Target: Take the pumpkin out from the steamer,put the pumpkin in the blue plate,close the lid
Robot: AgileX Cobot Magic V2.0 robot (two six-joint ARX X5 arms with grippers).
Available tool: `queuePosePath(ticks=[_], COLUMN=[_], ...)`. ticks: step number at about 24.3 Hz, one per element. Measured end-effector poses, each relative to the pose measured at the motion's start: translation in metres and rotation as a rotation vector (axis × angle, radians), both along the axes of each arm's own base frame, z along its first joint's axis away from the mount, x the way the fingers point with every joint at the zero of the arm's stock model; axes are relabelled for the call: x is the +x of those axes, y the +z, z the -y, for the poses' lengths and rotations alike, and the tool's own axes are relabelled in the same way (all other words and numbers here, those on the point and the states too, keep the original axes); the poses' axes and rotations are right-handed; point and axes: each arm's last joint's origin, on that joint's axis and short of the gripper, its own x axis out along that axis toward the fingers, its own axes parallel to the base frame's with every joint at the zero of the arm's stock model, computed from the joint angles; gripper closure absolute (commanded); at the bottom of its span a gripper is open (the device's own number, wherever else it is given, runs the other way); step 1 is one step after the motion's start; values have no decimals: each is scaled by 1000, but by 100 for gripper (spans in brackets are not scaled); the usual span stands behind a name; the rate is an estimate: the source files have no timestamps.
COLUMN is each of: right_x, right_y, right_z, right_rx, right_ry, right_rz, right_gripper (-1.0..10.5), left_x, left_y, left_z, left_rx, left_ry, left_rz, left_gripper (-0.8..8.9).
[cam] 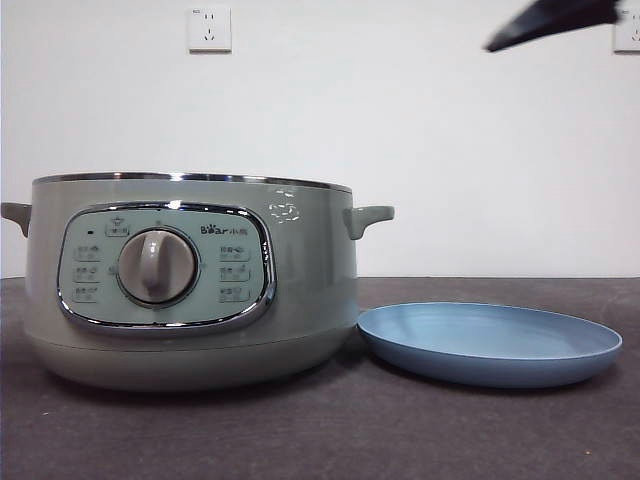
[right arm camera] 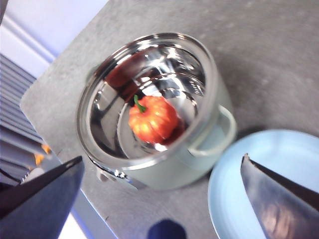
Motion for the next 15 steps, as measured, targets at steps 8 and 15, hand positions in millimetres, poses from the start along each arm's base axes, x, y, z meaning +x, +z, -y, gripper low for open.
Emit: queuePosePath(ticks=[8, 15], right_x=[22, 46], right_y=[18, 19], right_z=[-71, -151], right_rx=[-169, -422], right_ry=[107, 188], right_rz=[1, -10], right_gripper=[343, 343], left_x=[-15, -16], left_y=[-1, -4], left_z=[-10, -11], left_rx=[36, 48], left_ry=[58, 54], left_rz=[-9, -35], left_gripper=[822, 822])
